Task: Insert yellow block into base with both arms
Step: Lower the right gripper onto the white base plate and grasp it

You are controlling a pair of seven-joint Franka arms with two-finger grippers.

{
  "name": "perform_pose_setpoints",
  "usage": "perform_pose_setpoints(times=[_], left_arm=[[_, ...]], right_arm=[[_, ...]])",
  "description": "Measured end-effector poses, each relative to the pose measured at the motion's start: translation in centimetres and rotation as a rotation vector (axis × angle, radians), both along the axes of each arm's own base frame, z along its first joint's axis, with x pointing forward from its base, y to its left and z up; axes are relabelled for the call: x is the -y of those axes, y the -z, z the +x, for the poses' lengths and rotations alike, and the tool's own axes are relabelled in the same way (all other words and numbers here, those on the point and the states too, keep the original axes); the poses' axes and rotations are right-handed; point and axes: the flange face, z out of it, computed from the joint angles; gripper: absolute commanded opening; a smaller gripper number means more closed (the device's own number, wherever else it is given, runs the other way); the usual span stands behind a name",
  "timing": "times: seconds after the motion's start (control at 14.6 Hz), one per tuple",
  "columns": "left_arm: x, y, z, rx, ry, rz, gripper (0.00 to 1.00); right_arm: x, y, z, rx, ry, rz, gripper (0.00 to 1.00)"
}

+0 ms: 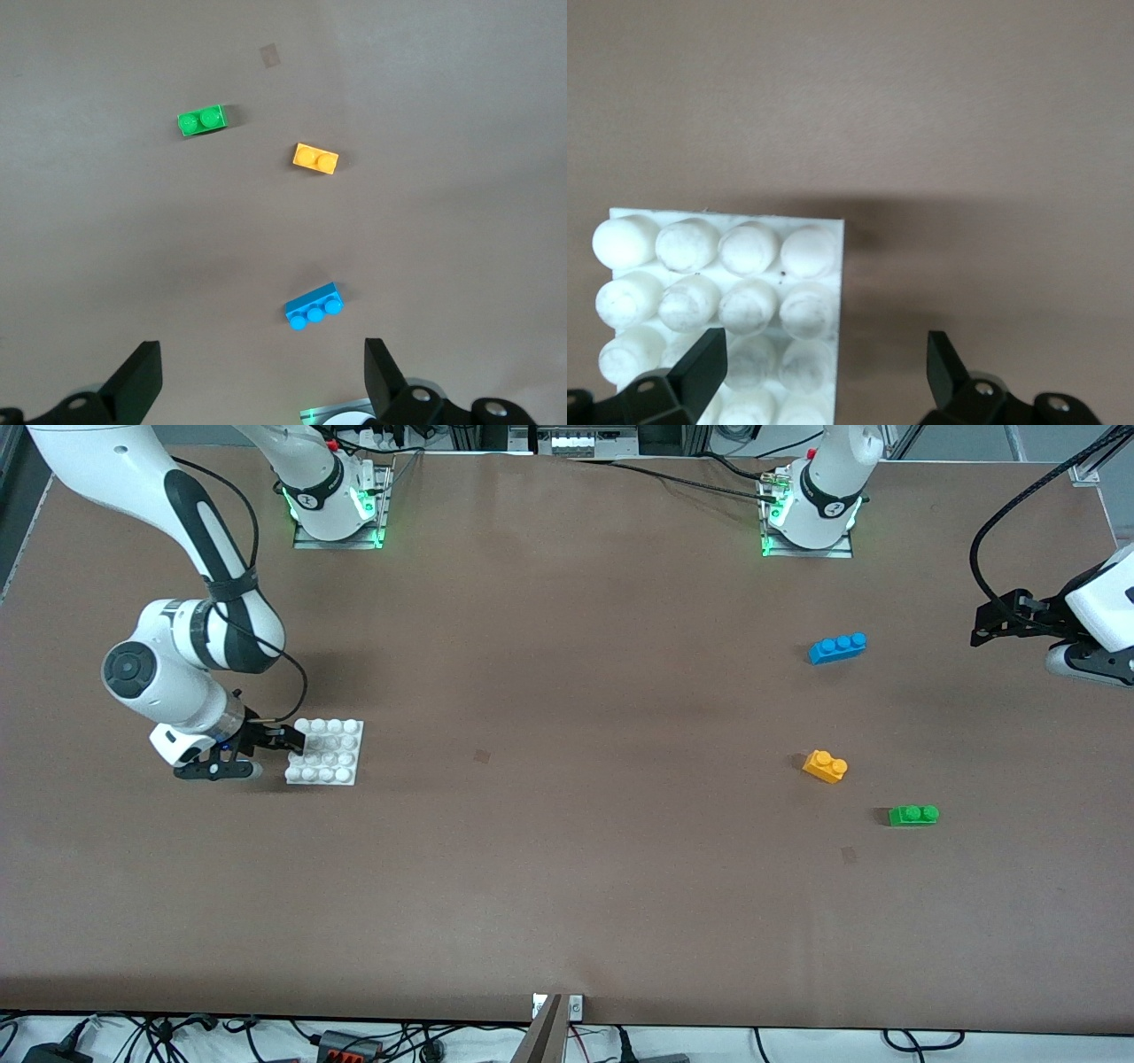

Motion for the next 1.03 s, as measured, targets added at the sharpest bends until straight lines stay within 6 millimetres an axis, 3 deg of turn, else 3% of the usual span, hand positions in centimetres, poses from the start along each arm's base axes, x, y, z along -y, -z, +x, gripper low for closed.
perform_pose_setpoints(times=[0.21,0.76,1.03], left_arm=[[0.0,0.1,0.0,-0.001,0.0,0.0,1.0],[-0.1,0.1,0.0,-0.002,-0.003,0.0,1.0],[-0.4,0.1,0.0,-0.002,-0.007,0.0,1.0]], right_arm=[[-1.4,1.1,-0.4,0.005,-0.019,0.009,1.0],[-2.8,1.7,-0.6,-0.005,-0.041,0.019,1.0],[-2.9,2.4,-0.7,-0.017,-0.042,0.021,0.67]])
